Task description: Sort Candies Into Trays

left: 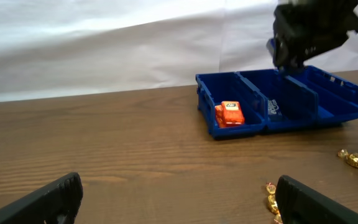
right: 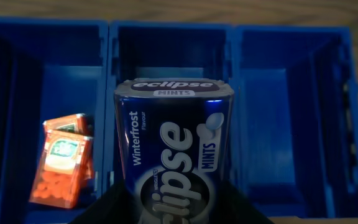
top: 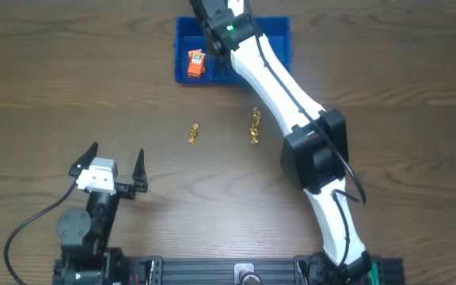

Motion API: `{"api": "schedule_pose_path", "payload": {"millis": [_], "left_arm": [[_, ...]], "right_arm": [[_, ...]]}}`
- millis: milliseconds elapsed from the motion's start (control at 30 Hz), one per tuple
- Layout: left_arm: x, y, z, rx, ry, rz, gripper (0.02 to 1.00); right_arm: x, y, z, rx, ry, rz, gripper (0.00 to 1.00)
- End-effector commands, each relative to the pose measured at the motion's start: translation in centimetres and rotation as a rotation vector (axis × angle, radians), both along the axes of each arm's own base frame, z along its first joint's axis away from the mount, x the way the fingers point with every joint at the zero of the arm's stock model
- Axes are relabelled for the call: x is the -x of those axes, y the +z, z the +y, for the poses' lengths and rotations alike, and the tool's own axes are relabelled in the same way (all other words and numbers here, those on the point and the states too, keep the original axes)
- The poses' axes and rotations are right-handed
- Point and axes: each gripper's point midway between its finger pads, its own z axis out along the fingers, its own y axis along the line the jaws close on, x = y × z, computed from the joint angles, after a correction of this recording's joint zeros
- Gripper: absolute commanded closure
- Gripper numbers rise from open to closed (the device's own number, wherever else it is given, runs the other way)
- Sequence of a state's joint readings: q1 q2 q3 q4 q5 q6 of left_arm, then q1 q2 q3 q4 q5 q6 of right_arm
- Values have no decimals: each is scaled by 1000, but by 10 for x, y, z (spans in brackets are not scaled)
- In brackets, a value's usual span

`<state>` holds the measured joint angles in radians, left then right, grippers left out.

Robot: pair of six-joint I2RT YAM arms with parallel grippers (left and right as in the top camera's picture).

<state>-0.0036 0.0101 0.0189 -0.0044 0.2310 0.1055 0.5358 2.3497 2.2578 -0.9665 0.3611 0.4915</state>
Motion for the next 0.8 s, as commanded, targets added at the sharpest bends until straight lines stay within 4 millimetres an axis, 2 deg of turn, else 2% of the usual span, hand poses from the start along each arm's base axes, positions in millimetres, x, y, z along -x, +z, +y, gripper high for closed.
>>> {"api": "schedule_pose_path", "payload": {"millis": [33,200,800], "left_arm": [[2,-17,-3,7,-20,57,20],[2,-17,-3,7,-20,57,20],[2,-17,-3,7,-20,57,20]], "right_arm": [[-8,-2,-6,1,-8,-9,700],[-9,-15,-10,3,-12,17,702],[-7,-22,-8,-10,-7,36,691]]}}
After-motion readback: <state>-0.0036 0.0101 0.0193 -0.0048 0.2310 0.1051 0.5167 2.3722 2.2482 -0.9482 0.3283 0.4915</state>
